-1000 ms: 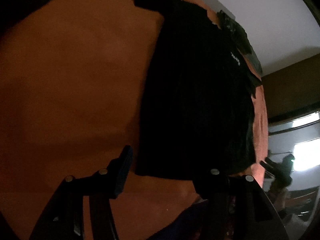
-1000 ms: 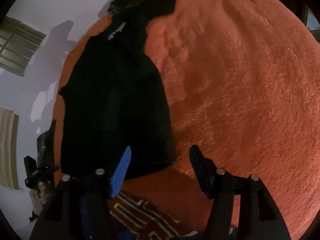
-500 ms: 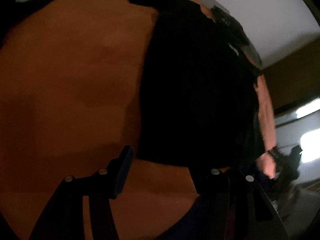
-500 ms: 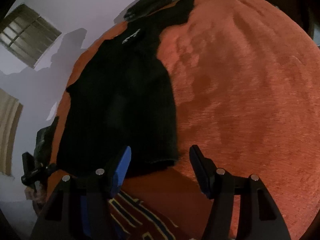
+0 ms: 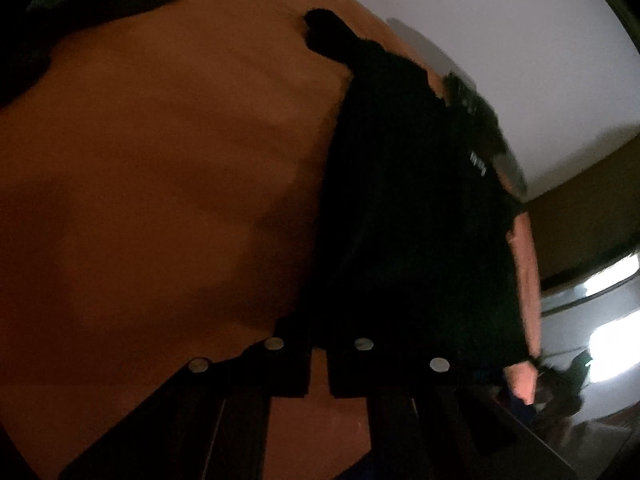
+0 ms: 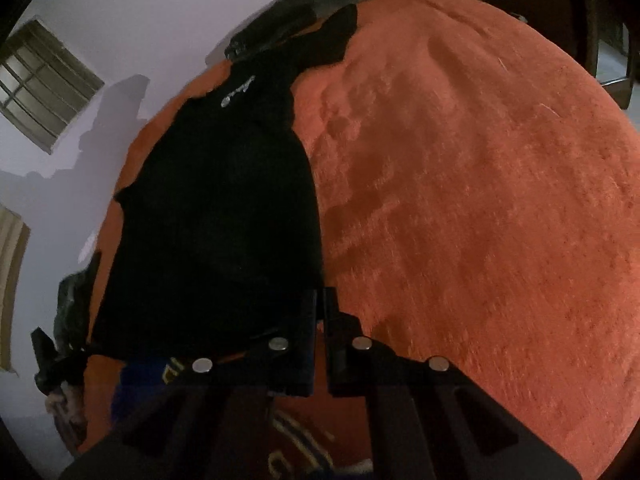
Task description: Fold clothes
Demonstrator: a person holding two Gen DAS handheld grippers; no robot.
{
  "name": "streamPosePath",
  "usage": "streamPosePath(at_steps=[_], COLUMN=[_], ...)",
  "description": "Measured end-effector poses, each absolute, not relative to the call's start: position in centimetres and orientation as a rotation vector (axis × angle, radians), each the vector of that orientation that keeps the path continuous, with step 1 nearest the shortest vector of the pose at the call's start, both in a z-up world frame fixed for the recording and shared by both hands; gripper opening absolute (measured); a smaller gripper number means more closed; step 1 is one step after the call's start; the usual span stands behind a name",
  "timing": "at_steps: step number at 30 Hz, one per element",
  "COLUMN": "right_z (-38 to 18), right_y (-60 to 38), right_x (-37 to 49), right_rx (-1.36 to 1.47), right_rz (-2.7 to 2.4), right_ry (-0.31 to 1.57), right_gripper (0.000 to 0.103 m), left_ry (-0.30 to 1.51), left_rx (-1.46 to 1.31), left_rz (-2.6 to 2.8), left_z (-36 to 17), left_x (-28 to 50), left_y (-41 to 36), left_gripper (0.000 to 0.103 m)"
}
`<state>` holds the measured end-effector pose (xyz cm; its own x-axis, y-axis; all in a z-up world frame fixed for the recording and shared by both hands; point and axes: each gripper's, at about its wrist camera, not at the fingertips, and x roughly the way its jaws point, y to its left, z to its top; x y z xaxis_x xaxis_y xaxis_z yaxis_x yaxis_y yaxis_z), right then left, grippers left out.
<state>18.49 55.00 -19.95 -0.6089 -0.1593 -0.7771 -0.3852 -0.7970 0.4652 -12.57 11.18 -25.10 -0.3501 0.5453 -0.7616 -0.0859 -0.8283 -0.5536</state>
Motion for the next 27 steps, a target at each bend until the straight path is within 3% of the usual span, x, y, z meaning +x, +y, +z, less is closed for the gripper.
streamPosePath(at_steps=[4,12,20,23,27], right_z=[-20.3,-22.9,-19.7,-19.9,-22.2], right_y=[53.9,55.1,53.9,53.4,54.3], right_x=[19.1,18.9,20.1,20.1,20.7], right_rx=[-1.372,-1.431,-1.341,-1.356,-1.410], right_rz=[2.523,2.426,2.536,2.527,2.418], right_ry=[0.838,0.960,0.846,0.797,0.881], right_gripper=[0.002,0.002,0.002,0.002,0.000], left_ry=[-0.566,-0.609,-0.683,-0.612,-0.614], left_rx=[-1.529,-1.521,-1.467,-1.481,-1.564], left_rz=[2.203,2.160,2.141,2.190,2.205], left_z=[-26.6,-27.9,-25.8,-25.3,-27.1], left_x=[-12.4,-11.9,-11.4,-11.4,-11.2], left_y=[11.3,10.9,10.5,11.3,11.7], left_gripper=[0.006,0.006,0.006,0.006,0.006])
